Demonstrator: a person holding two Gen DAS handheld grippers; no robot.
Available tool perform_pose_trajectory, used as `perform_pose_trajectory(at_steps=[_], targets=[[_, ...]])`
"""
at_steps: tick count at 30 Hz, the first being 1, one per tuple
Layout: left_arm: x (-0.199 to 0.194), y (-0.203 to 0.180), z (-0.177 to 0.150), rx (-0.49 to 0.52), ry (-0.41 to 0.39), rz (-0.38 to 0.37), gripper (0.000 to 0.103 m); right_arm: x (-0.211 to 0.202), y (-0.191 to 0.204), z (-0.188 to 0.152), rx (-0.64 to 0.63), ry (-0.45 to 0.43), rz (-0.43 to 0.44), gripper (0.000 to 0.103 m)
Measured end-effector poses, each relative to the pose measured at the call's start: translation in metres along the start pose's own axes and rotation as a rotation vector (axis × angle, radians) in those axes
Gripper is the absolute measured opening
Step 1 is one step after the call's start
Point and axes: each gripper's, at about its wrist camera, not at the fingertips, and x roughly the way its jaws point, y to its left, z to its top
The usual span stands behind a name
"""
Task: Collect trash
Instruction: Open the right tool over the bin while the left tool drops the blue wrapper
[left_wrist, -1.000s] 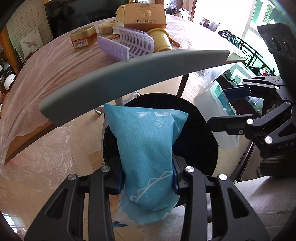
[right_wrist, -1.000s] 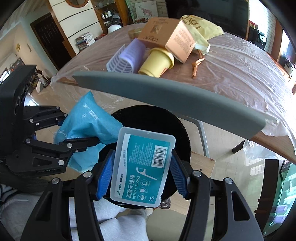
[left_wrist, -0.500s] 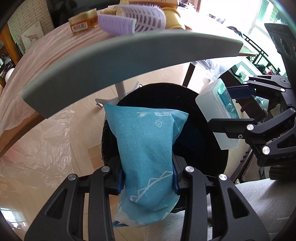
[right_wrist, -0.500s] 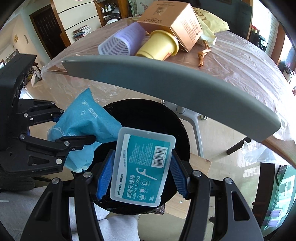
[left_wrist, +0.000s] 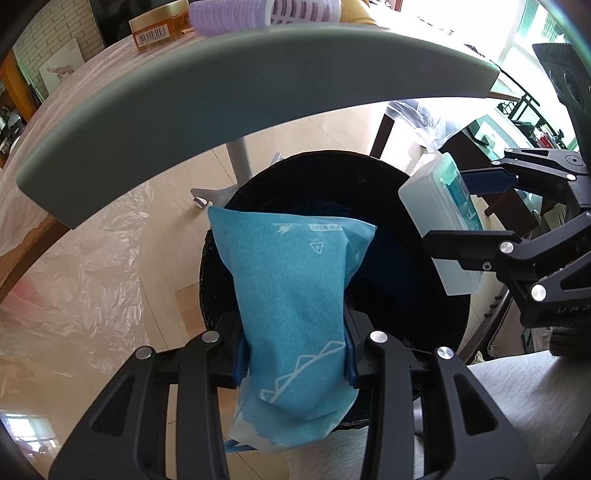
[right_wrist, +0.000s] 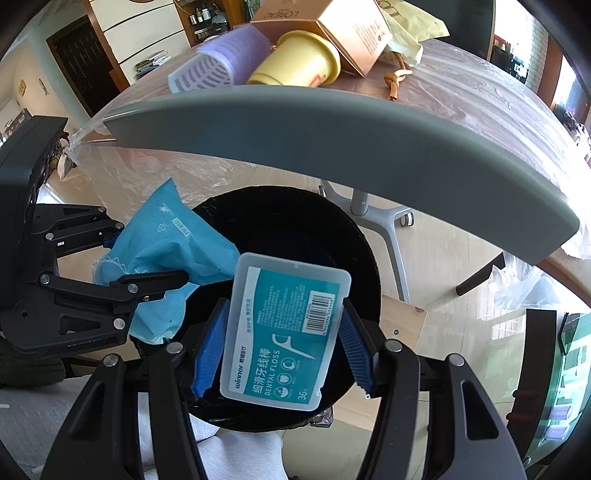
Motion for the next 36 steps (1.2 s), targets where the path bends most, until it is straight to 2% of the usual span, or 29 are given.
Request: perform_pose_trajectory(at_steps=[36], targets=[[0.014,-0.001,-0.002,0.028,0.041,0.021,0.039,0.011,-0.003,0.003,0.009,0.021,-0.007,0.057]])
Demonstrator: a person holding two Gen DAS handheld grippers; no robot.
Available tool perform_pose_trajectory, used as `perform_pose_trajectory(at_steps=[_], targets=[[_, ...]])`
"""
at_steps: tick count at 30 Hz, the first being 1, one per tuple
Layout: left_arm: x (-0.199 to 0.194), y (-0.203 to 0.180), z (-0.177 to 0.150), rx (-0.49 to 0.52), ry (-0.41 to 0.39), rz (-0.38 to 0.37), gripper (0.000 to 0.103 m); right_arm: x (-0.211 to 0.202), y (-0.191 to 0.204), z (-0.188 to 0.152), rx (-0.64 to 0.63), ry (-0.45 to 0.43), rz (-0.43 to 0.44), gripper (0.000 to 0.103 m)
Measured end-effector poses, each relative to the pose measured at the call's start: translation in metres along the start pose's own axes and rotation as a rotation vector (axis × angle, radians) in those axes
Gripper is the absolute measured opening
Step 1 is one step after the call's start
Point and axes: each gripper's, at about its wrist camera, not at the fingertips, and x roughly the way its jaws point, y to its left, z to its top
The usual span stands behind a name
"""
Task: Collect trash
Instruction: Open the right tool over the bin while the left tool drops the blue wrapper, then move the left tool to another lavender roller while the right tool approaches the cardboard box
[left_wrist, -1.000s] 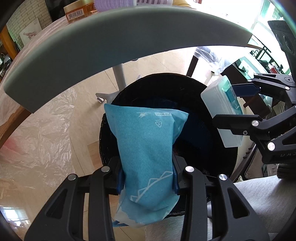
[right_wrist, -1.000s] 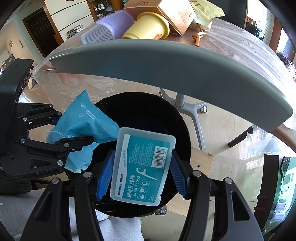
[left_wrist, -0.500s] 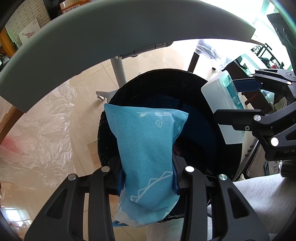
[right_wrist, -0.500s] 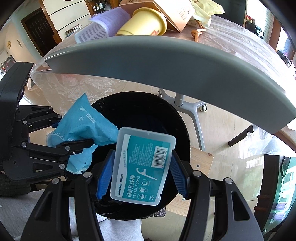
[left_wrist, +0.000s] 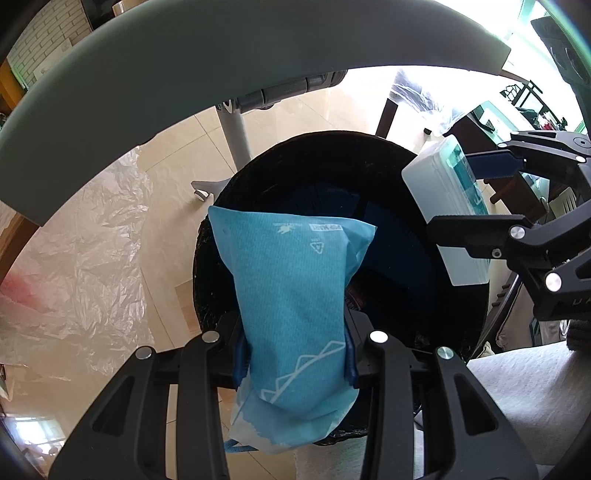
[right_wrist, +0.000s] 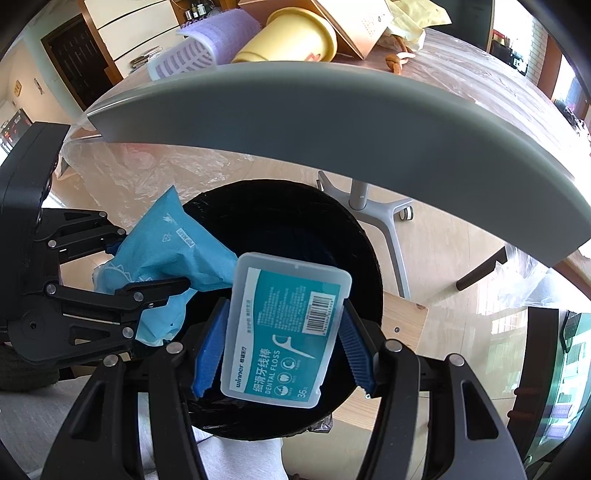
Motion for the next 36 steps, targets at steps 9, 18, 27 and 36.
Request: perform_pose_trajectory(at_steps=[9,18,27,36], targets=[[-0.01,-0.007,-0.001,0.047,-0.05,0.054,0.087,-0.014,-0.005,-0.001,0.028,-0.046,-0.022,0.089],[-0.024,0.0,-0.008,0.02,-0.056,0.052,0.087,-0.046,-0.015,-0.003,0.094,-0.105,-0.028,0.089],[-0.099,0.012,0.013,-0.053,-0.274,0.002,0.094,-0.115,-0.016,0.023,0.084,-0.302,-0.042,0.095],[-0.111,0.028,0.073,-0.18,-0.332,-0.068,0.097,-0.119,-0.026,0.097,0.101,-0.363,-0.009,0.096]])
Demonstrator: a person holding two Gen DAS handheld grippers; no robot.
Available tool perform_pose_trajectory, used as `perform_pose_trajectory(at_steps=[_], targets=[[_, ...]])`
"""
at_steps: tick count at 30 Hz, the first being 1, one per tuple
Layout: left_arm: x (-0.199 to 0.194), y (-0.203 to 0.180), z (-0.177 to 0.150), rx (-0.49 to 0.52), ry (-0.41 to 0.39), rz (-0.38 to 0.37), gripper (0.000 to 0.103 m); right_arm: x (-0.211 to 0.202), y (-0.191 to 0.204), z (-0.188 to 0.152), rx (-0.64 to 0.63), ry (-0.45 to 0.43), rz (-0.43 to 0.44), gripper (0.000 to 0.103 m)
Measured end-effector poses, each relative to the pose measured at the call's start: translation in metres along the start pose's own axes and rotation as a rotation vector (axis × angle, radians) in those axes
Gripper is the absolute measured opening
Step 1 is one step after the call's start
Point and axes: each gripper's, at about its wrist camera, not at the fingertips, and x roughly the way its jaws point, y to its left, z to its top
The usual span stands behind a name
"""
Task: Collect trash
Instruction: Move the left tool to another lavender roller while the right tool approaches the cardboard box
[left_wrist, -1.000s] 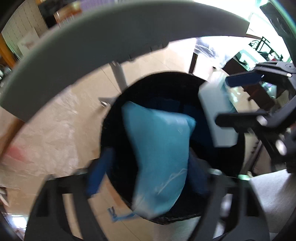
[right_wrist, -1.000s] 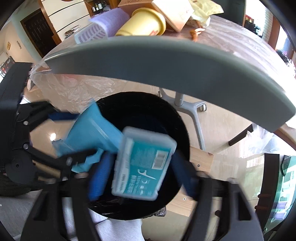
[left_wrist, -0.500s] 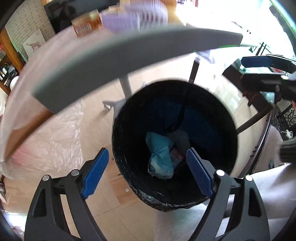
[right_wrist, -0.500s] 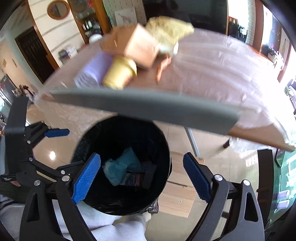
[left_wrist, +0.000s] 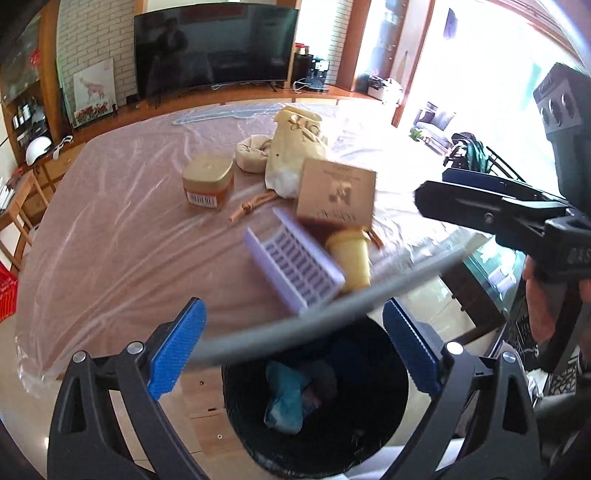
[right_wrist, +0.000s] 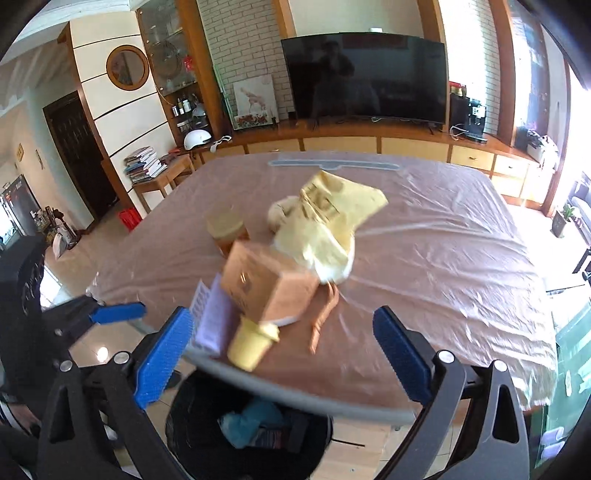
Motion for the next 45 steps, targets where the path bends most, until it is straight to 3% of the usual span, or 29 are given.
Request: perform_pose_trajectory(at_steps=[7,14,21,23,25,37,45], targets=[[0.015,0.003,0.01,-0.024,0.001,0.054,0.097,0.044,-0.009,0.021,0.236,0.119,0.042,0.096],[0.023,0.002,0.014,-0.042,0.006,0.055,0.097,0.079,-0.011,0.027,0.39,0.194,0.066,0.096],[0.035,0.006,0.018,-0.078,0.034,0.035,0.081,0.098,-0.004,0.029,0.403,0.226,0.059,0.092],[0.038,0.009,0.019,-0.096,0.044,0.02,0.079,0.1,-0.005,0.028,0.4,0.24,0.062,0.082],[0.04,0.011,0.019,-0.108,0.055,0.001,0.067,0.102,-0.006,0.027,0.389,0.251,0.073,0.077],[0.038,0.025,0.022,-0.127,0.046,-0.015,0.054,0.084,-0.014,0.023,0.321,0.151,0.148,0.071],[0.037,0.034,0.021,-0.142,0.035,-0.038,0.048,0.071,-0.033,0.015,0.343,0.113,0.171,0.07]])
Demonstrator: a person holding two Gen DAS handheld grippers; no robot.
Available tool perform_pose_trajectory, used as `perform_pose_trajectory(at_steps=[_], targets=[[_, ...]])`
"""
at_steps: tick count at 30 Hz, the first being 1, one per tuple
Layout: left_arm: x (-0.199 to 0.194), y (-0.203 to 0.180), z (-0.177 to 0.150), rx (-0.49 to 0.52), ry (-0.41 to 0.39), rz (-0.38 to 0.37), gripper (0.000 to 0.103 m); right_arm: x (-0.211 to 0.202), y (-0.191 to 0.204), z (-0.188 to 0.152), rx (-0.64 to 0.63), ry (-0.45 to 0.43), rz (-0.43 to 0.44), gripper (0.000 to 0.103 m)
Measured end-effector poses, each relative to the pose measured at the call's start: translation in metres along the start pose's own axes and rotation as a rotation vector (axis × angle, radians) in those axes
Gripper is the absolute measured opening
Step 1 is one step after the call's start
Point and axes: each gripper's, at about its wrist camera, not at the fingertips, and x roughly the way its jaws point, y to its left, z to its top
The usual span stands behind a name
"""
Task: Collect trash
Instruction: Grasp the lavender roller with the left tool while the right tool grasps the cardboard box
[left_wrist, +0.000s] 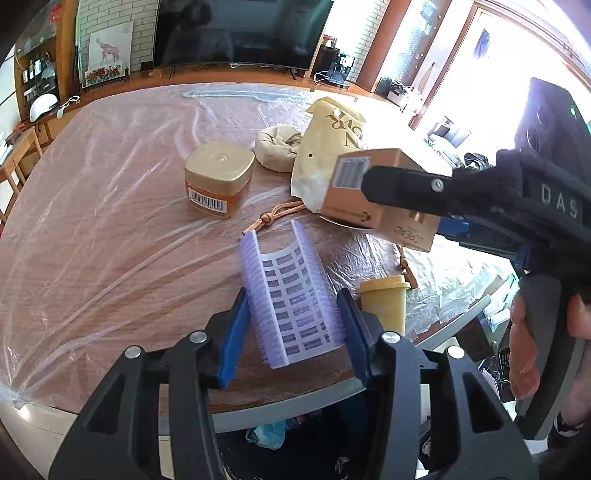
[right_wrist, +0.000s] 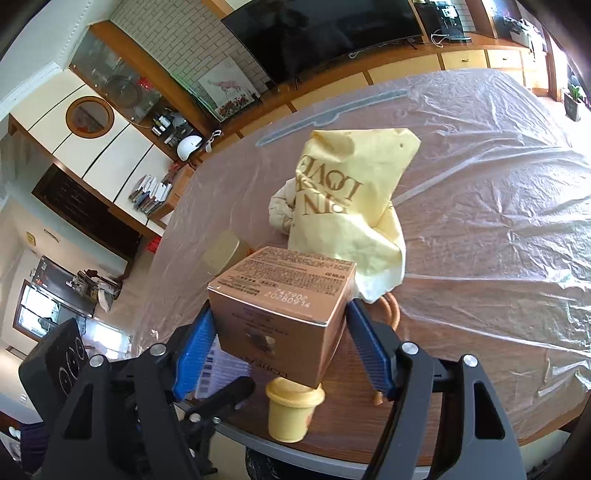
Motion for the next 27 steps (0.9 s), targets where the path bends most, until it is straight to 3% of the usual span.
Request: perform_pose_trajectory(at_steps=[9,15,20,23,27], targets=[[-0.003,-0.006,0.002,0.017,-0.023,0.015,0.047,-0.011,0.006,-0.01,-0.152,-0.06,-0.057,0.067],[0.0,-0.004,0.002,0.018,-0.014,0.03,0.047,-0.008,0.002,-0.014,-0.208,-0.055,-0.159,0.069],[0.003,-0.005,0.001,0.03,-0.01,0.053,0.047,0.0,-0.001,-0.014,-0.183,-0.051,-0.204,0.087],[0.004,-0.008,0.002,0.047,-0.012,0.074,0.047,0.006,-0.002,-0.013,-0.161,-0.037,-0.201,0.087],[0.005,-0.009,0.002,0.051,-0.018,0.09,0.047,0.01,0.002,-0.015,-0.159,-0.046,-0.274,0.087]])
